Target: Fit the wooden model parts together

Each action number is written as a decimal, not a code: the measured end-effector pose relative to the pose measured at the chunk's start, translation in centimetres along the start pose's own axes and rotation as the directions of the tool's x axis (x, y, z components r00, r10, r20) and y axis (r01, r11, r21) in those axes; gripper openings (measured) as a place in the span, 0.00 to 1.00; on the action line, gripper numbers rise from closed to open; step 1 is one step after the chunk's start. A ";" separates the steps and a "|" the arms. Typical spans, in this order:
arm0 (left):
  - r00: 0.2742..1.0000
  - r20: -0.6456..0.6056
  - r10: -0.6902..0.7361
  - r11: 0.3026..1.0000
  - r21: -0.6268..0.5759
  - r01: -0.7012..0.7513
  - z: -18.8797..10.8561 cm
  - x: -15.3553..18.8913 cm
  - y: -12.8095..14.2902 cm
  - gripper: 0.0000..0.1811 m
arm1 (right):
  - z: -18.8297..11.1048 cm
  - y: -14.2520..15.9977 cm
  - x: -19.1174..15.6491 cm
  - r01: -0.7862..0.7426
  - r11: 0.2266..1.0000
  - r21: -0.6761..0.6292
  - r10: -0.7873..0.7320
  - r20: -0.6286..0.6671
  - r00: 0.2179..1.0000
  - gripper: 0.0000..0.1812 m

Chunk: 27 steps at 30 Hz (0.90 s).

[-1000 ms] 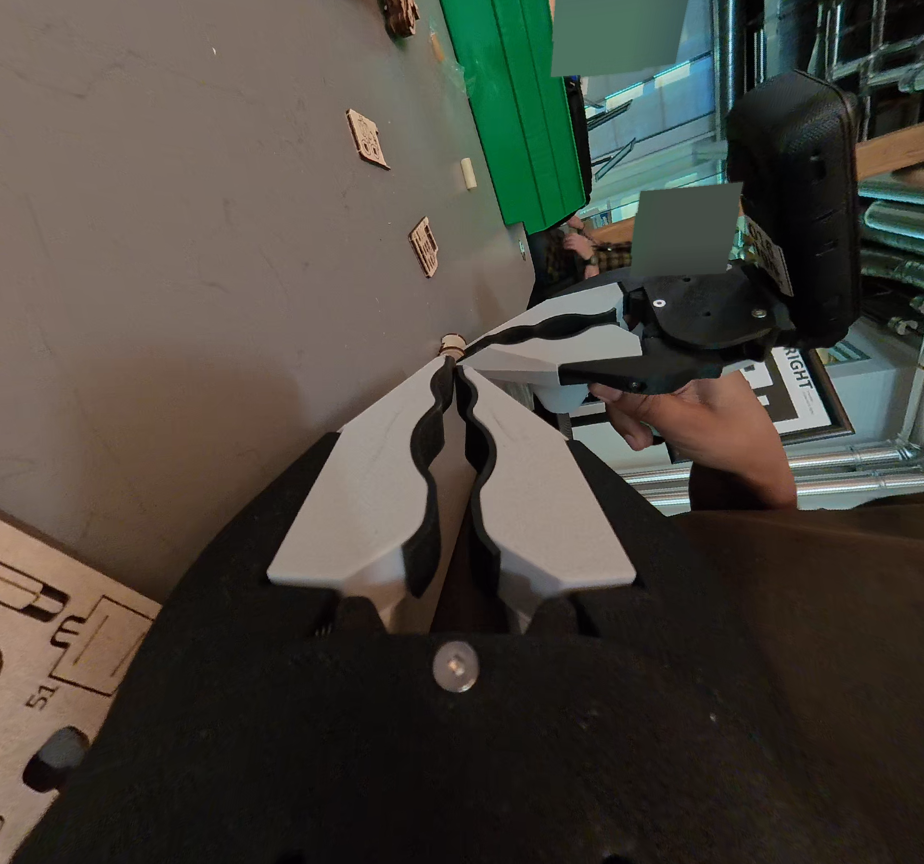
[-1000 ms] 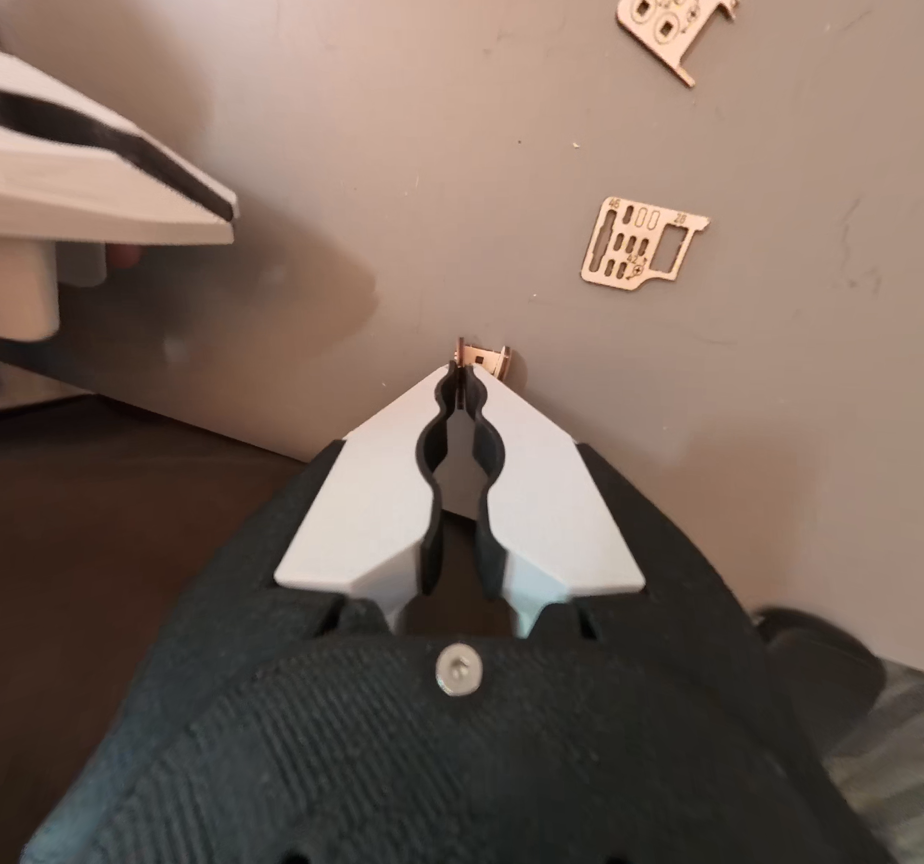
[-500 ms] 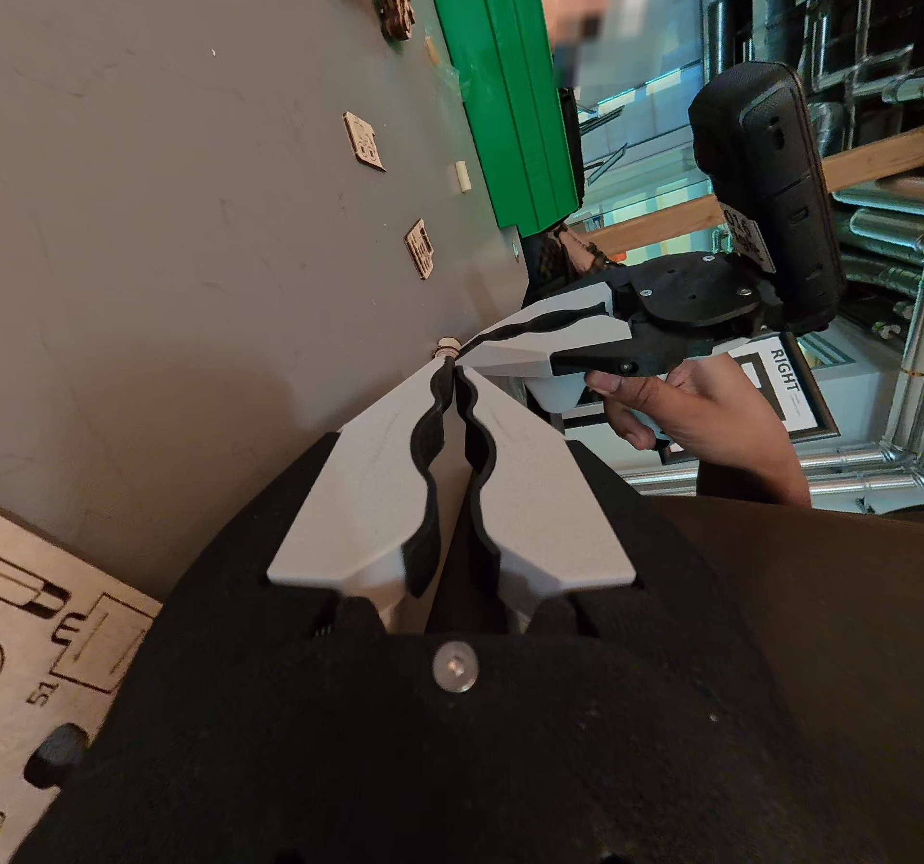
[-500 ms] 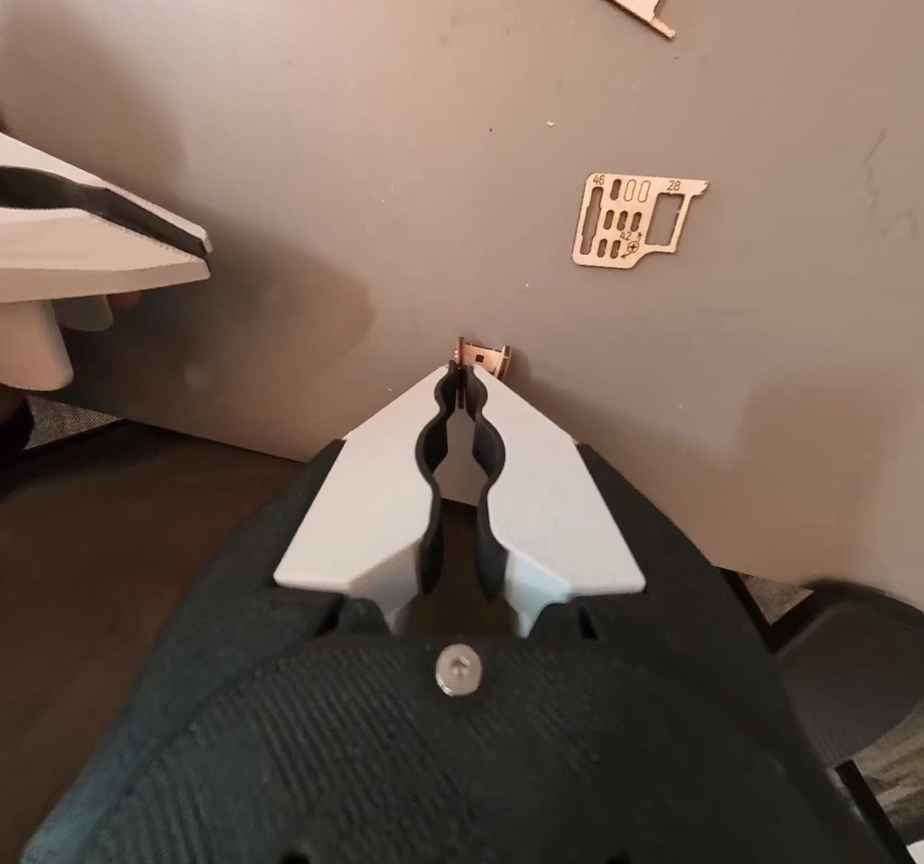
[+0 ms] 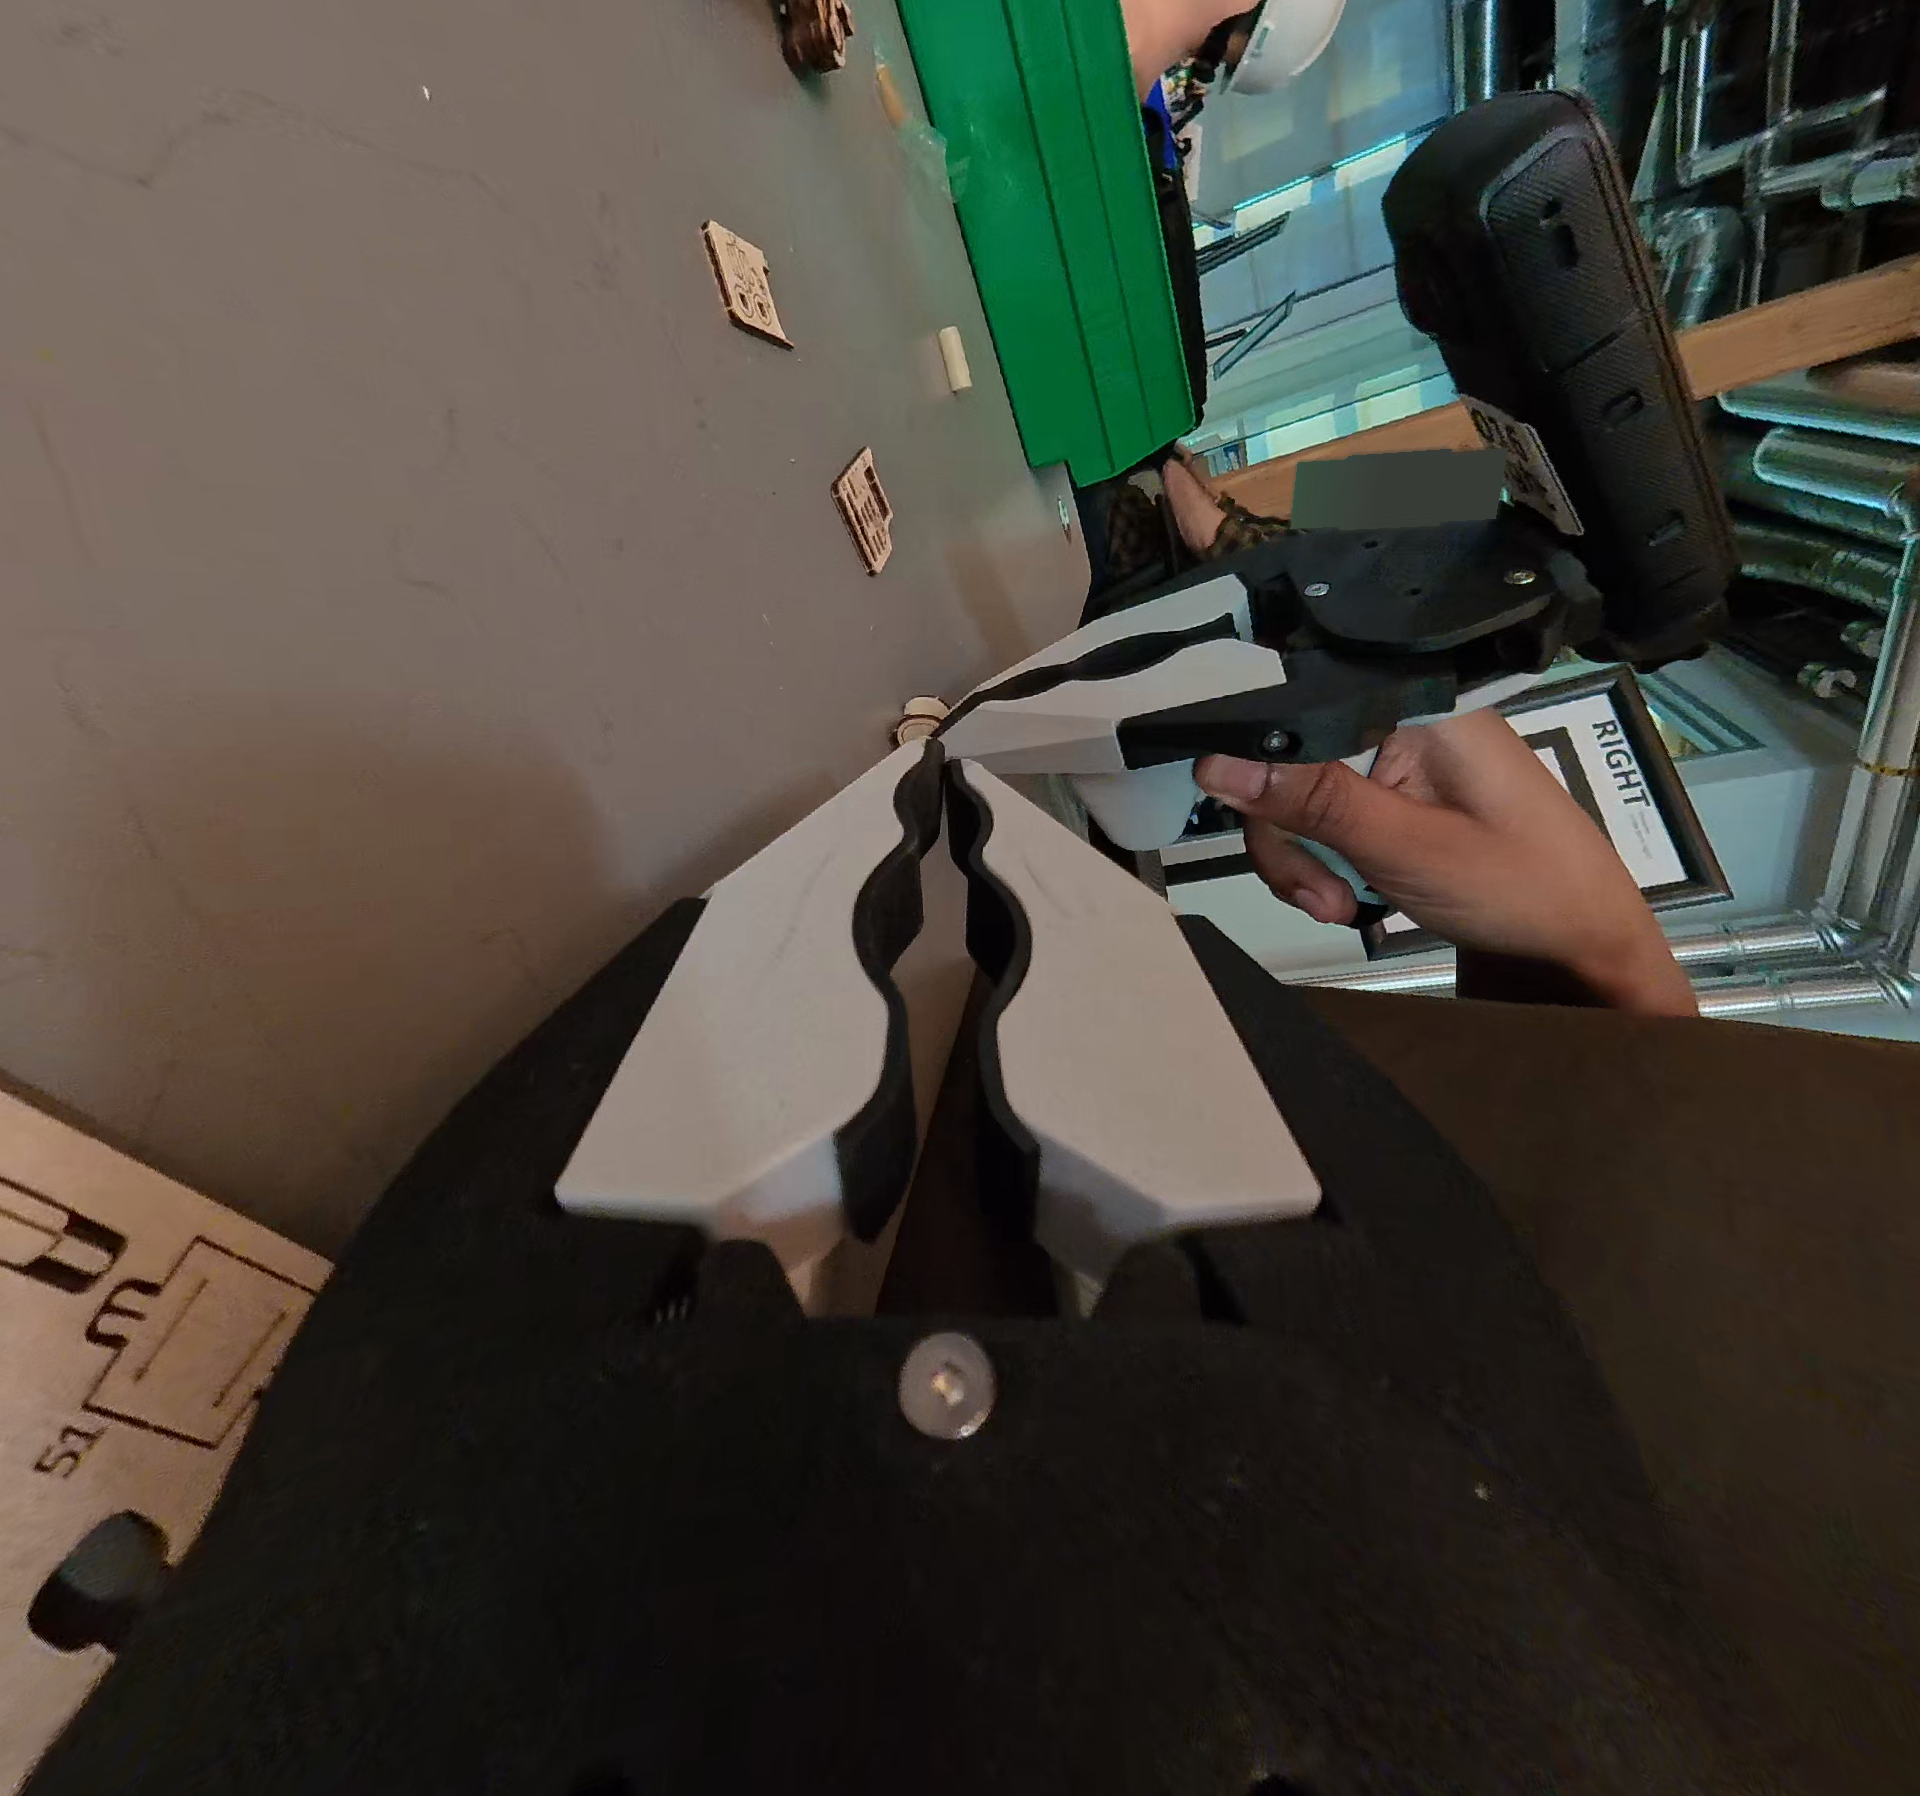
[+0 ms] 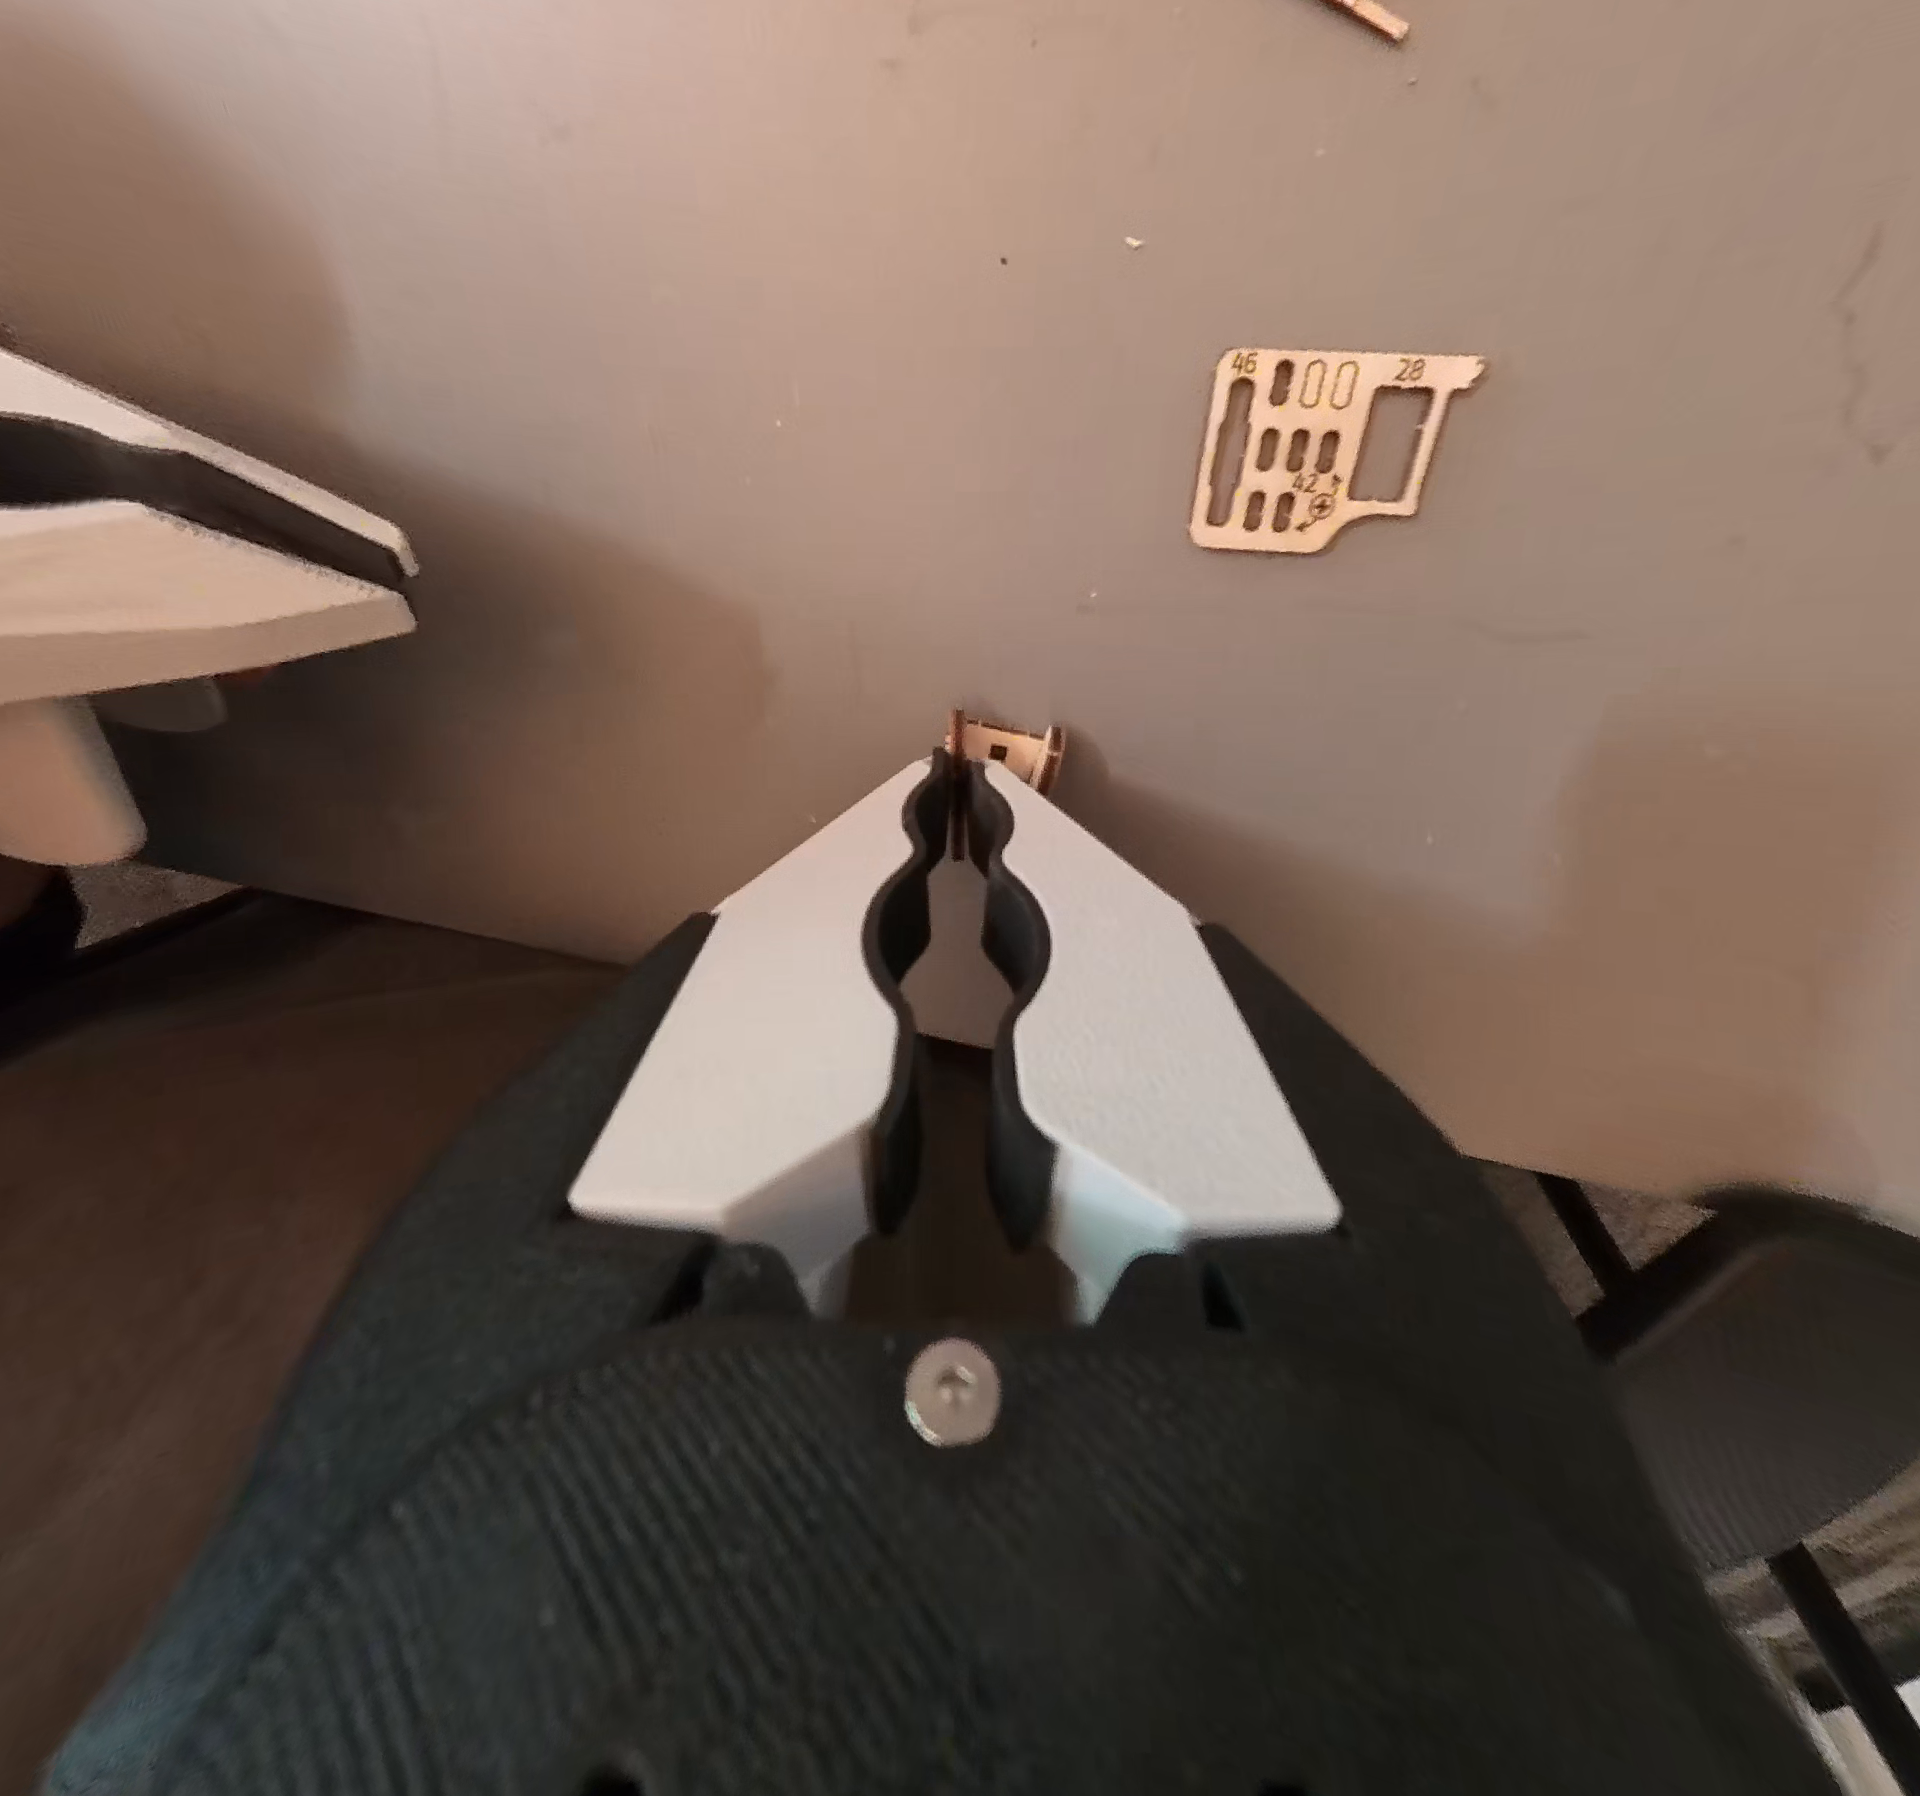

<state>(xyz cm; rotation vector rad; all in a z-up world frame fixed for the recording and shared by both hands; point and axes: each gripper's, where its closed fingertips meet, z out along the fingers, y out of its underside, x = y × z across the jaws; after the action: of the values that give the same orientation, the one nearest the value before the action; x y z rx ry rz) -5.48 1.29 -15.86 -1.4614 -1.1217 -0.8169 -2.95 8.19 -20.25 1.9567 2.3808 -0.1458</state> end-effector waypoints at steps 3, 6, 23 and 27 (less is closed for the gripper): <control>1.000 -0.001 -0.002 1.000 -0.002 0.002 0.0 0.0 0.0 0.00 | 0.0 0.0 0.0 0.014 1.000 0.004 -0.014 -0.012 1.000 0.01; 1.000 0.000 -0.002 1.000 -0.001 0.002 0.0 0.0 0.0 0.00 | 0.0 0.0 0.0 0.036 0.999 0.010 -0.036 -0.031 0.999 0.01; 1.000 0.007 0.002 1.000 0.001 -0.002 -0.1 -0.1 0.0 0.00 | 0.0 0.2 -0.1 0.343 0.939 -0.040 -0.345 -0.135 0.929 0.01; 1.000 0.013 -0.003 1.000 0.005 0.003 -0.1 -0.3 -0.1 0.00 | -0.1 0.9 -0.8 0.415 0.908 -0.051 -0.418 -0.100 0.903 0.01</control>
<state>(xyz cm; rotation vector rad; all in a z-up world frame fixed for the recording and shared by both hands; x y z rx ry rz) -5.69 1.12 -16.05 -1.4636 -1.1354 -0.8072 -1.88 7.60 -20.10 1.4464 2.8236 -0.0207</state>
